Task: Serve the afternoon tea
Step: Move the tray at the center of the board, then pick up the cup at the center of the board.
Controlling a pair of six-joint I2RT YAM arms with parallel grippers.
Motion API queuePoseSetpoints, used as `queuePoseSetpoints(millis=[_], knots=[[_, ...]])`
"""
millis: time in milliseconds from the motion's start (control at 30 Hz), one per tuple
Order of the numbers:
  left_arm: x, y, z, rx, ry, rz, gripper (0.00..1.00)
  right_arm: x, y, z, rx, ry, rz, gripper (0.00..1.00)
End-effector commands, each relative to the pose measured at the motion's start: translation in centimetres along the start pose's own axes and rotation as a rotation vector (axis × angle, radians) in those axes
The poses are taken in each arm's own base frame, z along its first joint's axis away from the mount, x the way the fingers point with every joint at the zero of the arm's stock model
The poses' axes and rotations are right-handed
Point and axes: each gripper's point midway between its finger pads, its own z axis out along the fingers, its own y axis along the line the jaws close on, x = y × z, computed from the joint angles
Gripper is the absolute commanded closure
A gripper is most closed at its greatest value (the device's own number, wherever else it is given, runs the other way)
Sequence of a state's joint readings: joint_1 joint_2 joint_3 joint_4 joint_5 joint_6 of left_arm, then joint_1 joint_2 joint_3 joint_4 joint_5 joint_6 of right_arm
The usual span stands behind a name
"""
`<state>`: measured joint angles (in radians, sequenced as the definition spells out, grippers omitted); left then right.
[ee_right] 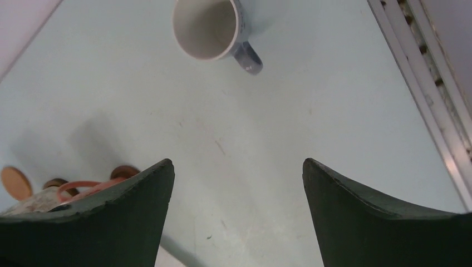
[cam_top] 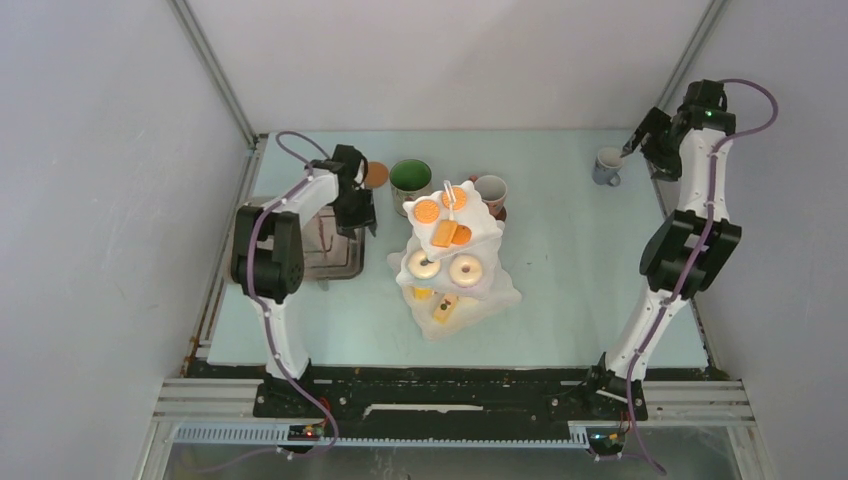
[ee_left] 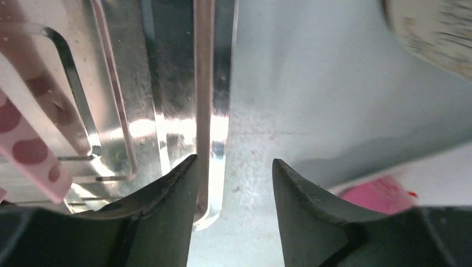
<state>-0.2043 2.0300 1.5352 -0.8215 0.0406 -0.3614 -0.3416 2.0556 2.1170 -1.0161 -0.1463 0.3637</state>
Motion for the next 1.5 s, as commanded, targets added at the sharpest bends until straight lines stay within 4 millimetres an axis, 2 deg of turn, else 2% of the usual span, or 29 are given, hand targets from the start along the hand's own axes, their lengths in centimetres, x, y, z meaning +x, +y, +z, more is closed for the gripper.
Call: queuePoseSetpoints(millis=[0, 100, 200, 400, 500, 867, 1033, 1100, 1233, 1267, 1367, 1467], knots=[[-1.8, -2.3, -6.8, 0.133, -0.133, -0.005, 0.42, -4.0, 0.8, 2.1, -0.049, -0.109, -0.13, 0.15], [-1.2, -3.3, -9.2, 0.209, -0.171, -0.018, 0.4, -5.2, 1.0, 3.8, -0.097, -0.126, -0.133, 0.26], [0.0, -3.8, -10.9, 0.267, -0.198, -0.03, 0.37, -5.5, 1.1, 5.7, -0.124, -0.128, -0.147, 0.33], [2.3, -3.5, -13.6, 0.311, -0.237, -0.042, 0.32, -5.1, -0.2, 9.9, -0.092, -0.118, -0.125, 0.4], [2.7, -3.5, -15.2, 0.329, -0.274, -0.038, 0.31, -5.4, 0.0, 11.3, -0.103, -0.132, -0.128, 0.44], [3.5, -3.2, -17.7, 0.341, -0.312, -0.075, 0.29, -5.8, 1.1, 15.6, -0.1, -0.167, -0.126, 0.51], [4.1, -1.9, -18.4, 0.279, -0.322, -0.068, 0.27, -5.3, 1.7, 17.5, -0.073, -0.184, -0.15, 0.62], [4.4, -1.5, -19.2, 0.271, -0.33, -0.068, 0.27, -5.5, 2.0, 17.9, -0.058, -0.196, -0.177, 0.72], [4.7, 0.1, -21.5, 0.217, -0.417, -0.102, 0.23, -6.1, 2.6, 17.0, -0.05, -0.224, -0.177, 1.0], [4.6, 0.2, -22.0, 0.222, -0.444, -0.108, 0.22, -6.5, 2.7, 16.2, -0.045, -0.234, -0.179, 1.0], [4.2, 0.6, -25.0, 0.236, -0.532, -0.138, 0.22, -7.7, 3.8, 12.0, -0.057, -0.264, -0.175, 1.0], [3.1, -0.7, -28.7, 0.332, -0.641, -0.14, 0.2, -8.2, 5.9, 6.3, -0.081, -0.304, -0.193, 1.0]])
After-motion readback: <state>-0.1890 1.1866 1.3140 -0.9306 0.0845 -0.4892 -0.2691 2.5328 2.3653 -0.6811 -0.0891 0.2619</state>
